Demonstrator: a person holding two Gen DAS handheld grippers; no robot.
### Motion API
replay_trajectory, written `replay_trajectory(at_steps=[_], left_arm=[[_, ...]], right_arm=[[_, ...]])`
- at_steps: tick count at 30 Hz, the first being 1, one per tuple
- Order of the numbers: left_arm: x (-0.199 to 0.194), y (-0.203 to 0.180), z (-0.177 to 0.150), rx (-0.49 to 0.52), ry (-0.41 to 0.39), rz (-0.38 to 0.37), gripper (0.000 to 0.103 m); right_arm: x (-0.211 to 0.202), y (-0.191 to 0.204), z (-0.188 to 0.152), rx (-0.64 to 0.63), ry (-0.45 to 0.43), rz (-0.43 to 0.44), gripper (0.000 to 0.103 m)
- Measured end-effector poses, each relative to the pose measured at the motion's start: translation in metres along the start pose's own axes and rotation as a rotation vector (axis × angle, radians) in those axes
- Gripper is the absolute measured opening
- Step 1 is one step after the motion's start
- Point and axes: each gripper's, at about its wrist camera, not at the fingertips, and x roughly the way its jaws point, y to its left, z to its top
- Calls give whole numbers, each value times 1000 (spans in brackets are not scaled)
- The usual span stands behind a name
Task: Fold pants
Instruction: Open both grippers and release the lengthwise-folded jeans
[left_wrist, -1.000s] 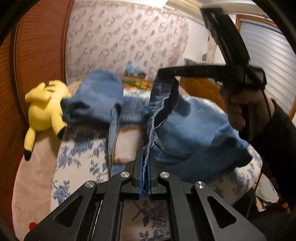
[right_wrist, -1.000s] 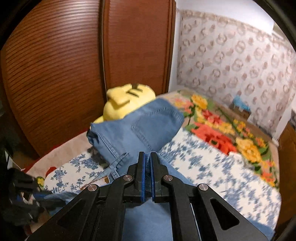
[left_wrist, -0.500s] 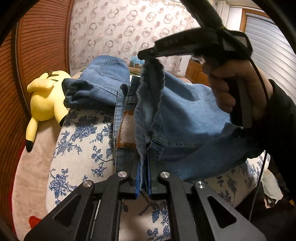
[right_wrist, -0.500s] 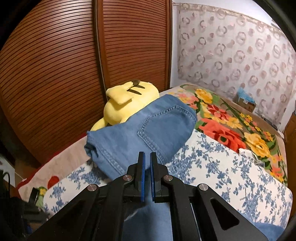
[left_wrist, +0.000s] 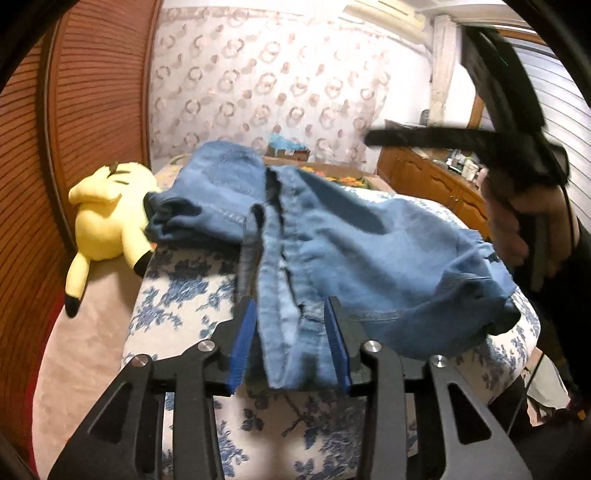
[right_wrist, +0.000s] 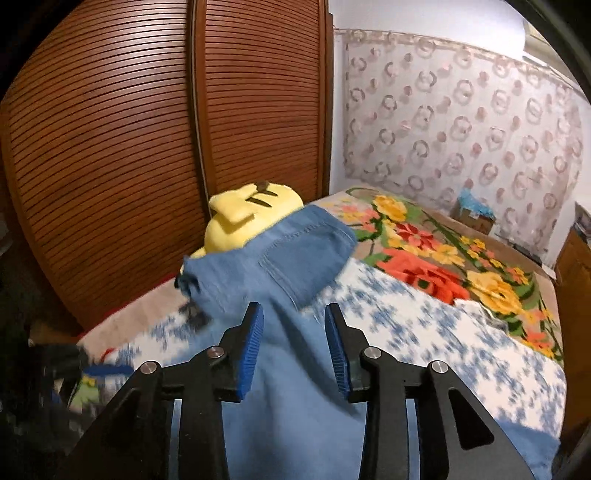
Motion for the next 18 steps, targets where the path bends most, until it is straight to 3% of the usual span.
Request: replay_trajectory(at_steps=[10, 18], left_arm=[[33, -19, -7, 48, 83, -12, 39], [44, -18, -18, 37, 117, -5, 39]], right_arm=[[-75, -49, -103, 82, 66, -69, 36], [-110, -58, -152, 146, 112, -69, 36]])
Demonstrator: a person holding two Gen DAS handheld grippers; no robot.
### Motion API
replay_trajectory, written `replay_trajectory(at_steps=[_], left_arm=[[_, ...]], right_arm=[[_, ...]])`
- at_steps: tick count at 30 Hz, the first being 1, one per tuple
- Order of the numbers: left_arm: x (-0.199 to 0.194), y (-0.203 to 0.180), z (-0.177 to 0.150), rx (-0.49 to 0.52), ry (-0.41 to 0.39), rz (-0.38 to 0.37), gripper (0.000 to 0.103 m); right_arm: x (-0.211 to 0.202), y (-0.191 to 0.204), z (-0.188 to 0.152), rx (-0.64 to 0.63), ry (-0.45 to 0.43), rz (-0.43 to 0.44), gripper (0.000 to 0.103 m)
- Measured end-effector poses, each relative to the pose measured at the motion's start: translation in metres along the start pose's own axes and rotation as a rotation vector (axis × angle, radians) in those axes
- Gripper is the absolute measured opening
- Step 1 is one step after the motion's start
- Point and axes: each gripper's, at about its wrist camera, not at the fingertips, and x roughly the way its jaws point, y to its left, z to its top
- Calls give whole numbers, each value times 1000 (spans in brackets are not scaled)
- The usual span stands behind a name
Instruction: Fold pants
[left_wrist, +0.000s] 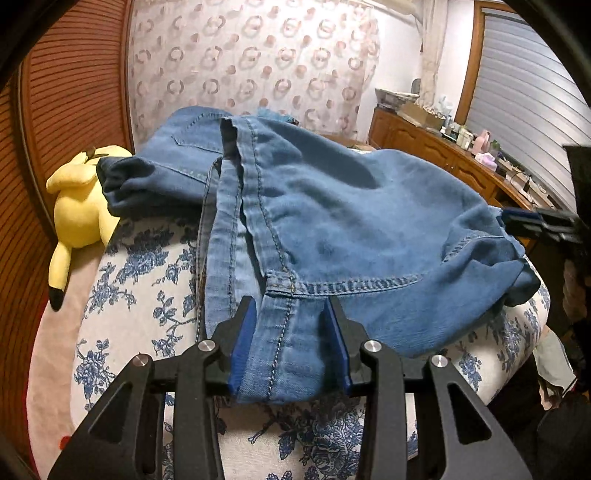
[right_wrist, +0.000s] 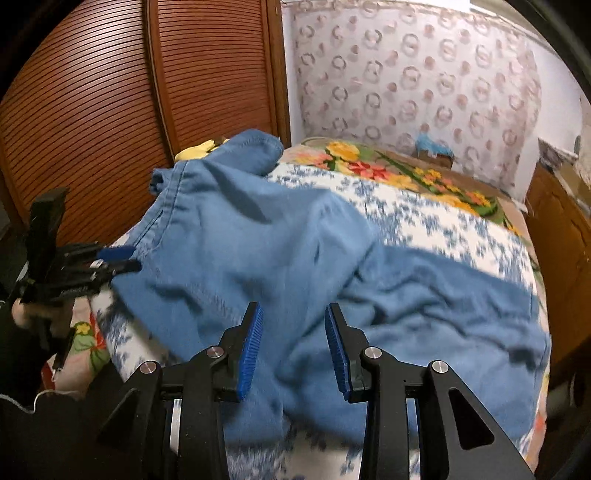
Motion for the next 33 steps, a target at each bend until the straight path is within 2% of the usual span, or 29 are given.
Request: replay_trajectory(at_steps=[7, 9, 11, 14, 17, 21, 25, 29, 31, 32, 33], left_arm=[[1, -2, -2, -4, 3, 3, 39], [2, -1, -2, -7, 5, 2, 39], [2, 0, -3, -10, 7, 3, 39], [3, 0, -3, -13, 7, 2, 39], [2, 0, -3, -15, 6, -2, 39], [2, -1, -4, -17, 11, -1, 39], [5, -3, -5, -6, 25, 1, 40], [6, -3, -6, -5, 23, 2, 40], [6, -4, -6, 4, 17, 8, 40], [6, -4, -6, 5, 15, 6, 27], [6, -4, -7, 4, 14, 7, 21]], right_arm=[[-4, 10, -2, -10, 9, 60, 35], [-1, 12, -6, -22, 21, 57, 24], [0, 14, -10, -43, 36, 45, 8], [-17, 17, -11, -54, 18, 49, 3], [-33, 18, -16, -36, 8, 93, 3], [-28, 25, -34, -48, 62, 90, 3], [-29, 14, -38, -10, 61, 60, 3], [-34, 8, -36, 29, 29, 48, 25], [-38, 5, -36, 45, 13, 40, 28], [-38, 6, -36, 54, 5, 36, 29], [-39, 5, -36, 61, -3, 31, 30]])
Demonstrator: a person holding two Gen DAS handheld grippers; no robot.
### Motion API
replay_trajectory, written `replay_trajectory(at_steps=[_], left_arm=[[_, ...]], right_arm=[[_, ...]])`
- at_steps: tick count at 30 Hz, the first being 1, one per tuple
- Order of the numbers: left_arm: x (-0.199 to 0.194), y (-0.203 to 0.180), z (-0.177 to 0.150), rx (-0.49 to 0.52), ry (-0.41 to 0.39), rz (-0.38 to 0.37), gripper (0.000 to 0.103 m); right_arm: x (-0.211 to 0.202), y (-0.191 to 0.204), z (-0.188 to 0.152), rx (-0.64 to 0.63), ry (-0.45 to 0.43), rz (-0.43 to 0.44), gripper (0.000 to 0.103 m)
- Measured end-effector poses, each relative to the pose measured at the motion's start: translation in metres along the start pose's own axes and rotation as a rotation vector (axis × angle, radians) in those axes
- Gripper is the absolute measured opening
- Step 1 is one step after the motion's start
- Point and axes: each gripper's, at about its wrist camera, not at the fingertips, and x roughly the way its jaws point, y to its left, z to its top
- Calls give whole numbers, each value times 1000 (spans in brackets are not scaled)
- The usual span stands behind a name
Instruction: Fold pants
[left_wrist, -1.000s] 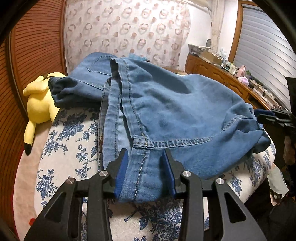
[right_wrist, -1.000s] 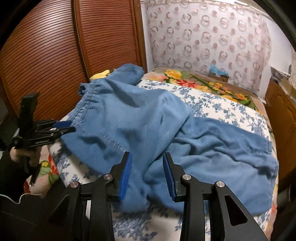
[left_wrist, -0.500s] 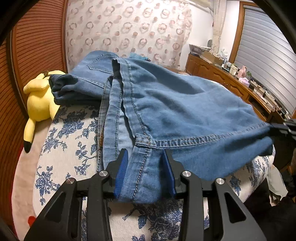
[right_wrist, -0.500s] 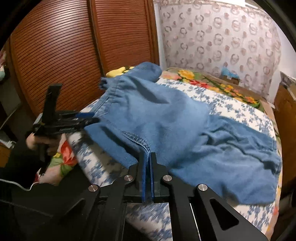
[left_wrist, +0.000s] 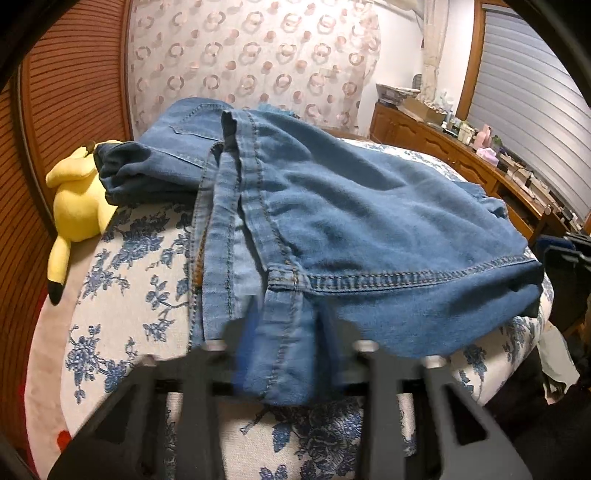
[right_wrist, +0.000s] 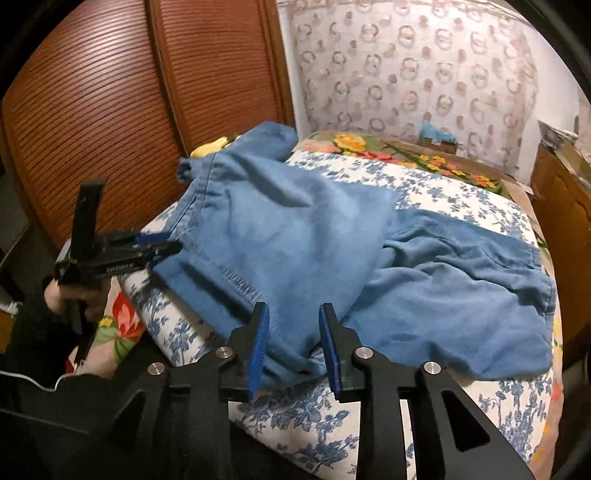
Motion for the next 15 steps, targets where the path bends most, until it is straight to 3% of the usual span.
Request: replay_trajectory(at_steps=[5, 9, 15], left_arm=[[-22, 4, 0, -1, -63, -3, 8], [-63, 19, 6, -42, -162, -7, 8], [-56, 37, 1, -50, -98, 59, 8]], right_arm=[[-3, -6, -2, 33, -37, -18, 32], [2, -6, -5, 44, -30, -23, 33], [24, 2, -23, 17, 48, -15, 33]])
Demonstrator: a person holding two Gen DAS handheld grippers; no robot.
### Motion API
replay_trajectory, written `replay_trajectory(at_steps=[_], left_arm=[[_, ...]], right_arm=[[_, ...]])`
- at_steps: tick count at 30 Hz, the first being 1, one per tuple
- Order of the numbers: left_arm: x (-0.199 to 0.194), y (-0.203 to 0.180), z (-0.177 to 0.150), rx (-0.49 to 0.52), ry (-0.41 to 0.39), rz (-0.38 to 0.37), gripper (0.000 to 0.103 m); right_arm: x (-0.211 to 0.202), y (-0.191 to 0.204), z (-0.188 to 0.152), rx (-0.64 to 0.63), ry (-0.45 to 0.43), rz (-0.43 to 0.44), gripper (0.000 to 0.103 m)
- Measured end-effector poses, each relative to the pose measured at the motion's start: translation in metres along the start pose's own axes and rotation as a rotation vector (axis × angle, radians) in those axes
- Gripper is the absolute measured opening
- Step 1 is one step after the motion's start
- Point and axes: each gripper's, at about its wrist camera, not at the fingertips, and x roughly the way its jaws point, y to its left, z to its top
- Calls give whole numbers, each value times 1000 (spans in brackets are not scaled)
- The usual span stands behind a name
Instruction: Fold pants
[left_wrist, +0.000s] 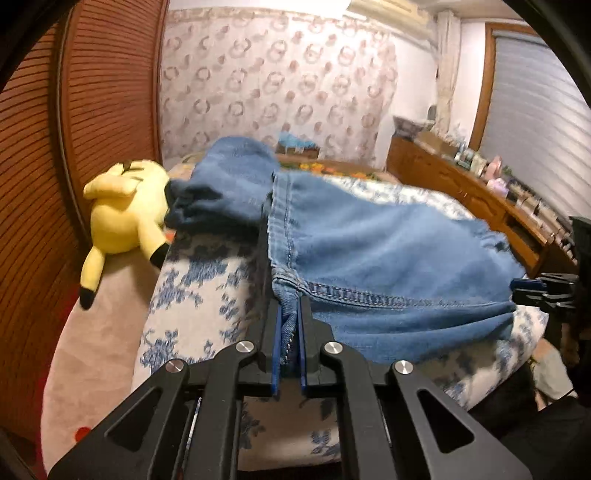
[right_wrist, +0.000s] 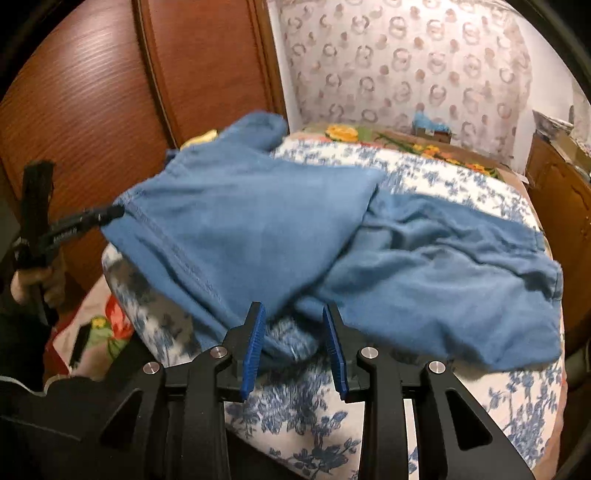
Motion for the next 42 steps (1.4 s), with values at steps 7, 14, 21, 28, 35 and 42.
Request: replay_trajectory(at_steps=[7, 14, 21, 28, 35, 42], left_arm=[[10, -13, -7, 7, 27, -2, 17], [4, -22, -1, 23, -8, -14, 50], [10, -36, 8, 50, -16, -29, 72], [21, -61, 15, 82, -11, -53, 76], [30, -84, 24, 110, -11, -56, 76], [36, -108, 29, 148, -3, -81, 76]], right_arm=[[4, -6, -18, 25, 34, 28, 33], [22, -8, -20, 28, 77, 32, 33], [9, -5, -21, 34, 22, 24, 33], [-7, -12, -27, 69, -62, -23, 33], [-16, -29, -39, 129, -127, -96, 33], [-18, -45, -54, 189, -149, -163, 39]])
